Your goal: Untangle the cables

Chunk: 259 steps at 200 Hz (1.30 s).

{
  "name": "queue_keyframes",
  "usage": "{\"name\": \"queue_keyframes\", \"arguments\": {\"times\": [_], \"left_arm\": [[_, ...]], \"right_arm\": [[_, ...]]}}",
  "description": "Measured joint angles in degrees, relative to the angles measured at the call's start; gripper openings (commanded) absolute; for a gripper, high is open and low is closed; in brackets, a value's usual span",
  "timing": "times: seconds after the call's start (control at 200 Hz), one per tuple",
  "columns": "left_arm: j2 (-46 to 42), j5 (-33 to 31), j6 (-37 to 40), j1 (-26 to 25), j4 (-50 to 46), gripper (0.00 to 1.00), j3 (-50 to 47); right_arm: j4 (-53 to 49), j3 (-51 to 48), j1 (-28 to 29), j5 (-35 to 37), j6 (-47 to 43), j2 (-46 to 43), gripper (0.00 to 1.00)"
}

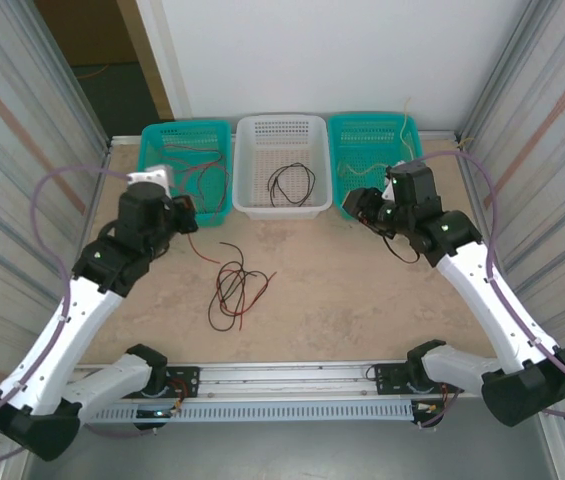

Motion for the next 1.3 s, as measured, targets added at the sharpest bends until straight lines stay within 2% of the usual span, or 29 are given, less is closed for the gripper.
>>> {"name": "queue_keyframes", "arguments": {"times": [0.245, 0.341, 0.466, 0.581, 0.696, 0.751, 0.817, 0.992, 1.127, 1.237, 1.297], "left_arm": [[10.8, 3.8, -4.3, 14.3, 1.7, 0.00, 9.4], [16.4, 4.7, -5.6, 17.3, 4.0, 0.00, 13.7], [22.8, 5.8, -6.8, 18.8, 6.4, 0.00, 18.7], [27.3, 5.6, -6.9, 19.1, 8.7, 0.02, 21.3], [31.1, 5.8, -7.1, 19.3, 10.5, 0.43, 21.9], [33.3, 6.7, -7.4, 19.3, 10.7, 0.55, 21.9], [35.1, 7.6, -8.2, 19.2, 11.7, 0.61, 20.3], [33.6, 8.3, -8.6, 18.3, 13.1, 0.61, 8.6], [28.9, 8.5, -7.9, 16.2, 11.5, 0.60, 2.8], [20.9, 6.2, -5.9, 11.3, 10.3, 0.60, -0.1], [15.4, 4.9, -4.9, 7.4, 10.0, 0.55, -2.8]], "right_arm": [[-0.7, 0.2, 6.3, 2.1, -2.3, 1.2, 0.44], [-0.7, 0.6, 8.6, 2.7, -2.9, 3.0, 0.43], [-0.7, 1.2, 11.1, 3.0, -3.7, 5.1, 0.43], [-0.7, 2.1, 12.9, 3.0, -4.1, 6.8, 0.43], [-0.8, 2.8, 14.0, 3.4, -5.0, 8.0, 0.43], [-0.9, 3.3, 14.4, 3.8, -5.2, 8.6, 0.43], [-0.9, 3.7, 14.7, 4.0, -5.2, 9.4, 0.43], [-1.0, 5.0, 16.3, 4.4, -5.6, 12.0, 0.42], [-1.0, 6.1, 17.7, 4.4, -6.5, 14.8, 0.42], [-1.0, 6.6, 18.8, 4.5, -6.6, 17.3, 0.43], [-0.8, 6.8, 19.4, 4.5, -6.6, 18.6, 0.42]]}}
